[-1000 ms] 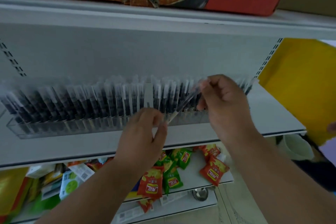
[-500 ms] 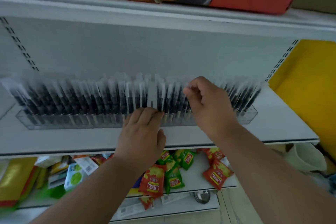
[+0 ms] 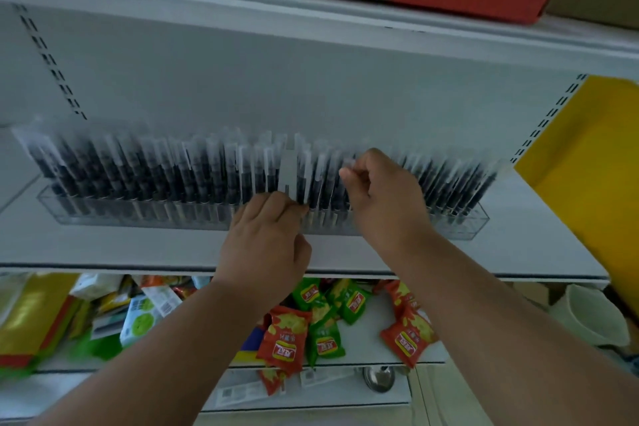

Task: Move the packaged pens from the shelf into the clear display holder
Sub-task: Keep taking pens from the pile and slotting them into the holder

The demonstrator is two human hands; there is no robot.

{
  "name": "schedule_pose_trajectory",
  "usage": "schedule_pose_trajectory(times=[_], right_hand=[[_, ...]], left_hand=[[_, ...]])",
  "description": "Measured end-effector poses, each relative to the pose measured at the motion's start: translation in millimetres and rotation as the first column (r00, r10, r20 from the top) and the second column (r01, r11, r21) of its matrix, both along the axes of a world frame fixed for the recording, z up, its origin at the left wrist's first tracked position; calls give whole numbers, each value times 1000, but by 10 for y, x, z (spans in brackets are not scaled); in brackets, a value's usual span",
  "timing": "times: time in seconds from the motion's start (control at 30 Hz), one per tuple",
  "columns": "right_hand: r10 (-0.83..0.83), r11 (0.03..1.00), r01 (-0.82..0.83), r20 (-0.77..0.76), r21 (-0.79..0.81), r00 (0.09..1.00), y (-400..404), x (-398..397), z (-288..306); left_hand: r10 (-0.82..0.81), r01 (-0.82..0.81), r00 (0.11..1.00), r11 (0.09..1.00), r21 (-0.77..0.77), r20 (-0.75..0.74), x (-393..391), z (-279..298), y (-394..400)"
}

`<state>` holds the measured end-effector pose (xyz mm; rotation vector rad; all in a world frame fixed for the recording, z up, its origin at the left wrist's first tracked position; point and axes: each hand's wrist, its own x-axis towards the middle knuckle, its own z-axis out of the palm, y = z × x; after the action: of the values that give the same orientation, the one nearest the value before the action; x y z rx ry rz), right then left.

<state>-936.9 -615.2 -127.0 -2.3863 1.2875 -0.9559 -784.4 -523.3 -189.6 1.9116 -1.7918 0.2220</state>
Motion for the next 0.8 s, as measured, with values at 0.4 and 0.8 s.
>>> schedule_pose_trajectory(times=[0.4,0.8], right_hand=[[128,946,-98,78,-310,989,291,-41,52],[339,883,-351,-92,-311,936,1173,1439,288]], left_hand=[[11,-21,996,993,-115,-89,17,131,275],[235,-243,963,969,-49,-129,1380,96,1453]])
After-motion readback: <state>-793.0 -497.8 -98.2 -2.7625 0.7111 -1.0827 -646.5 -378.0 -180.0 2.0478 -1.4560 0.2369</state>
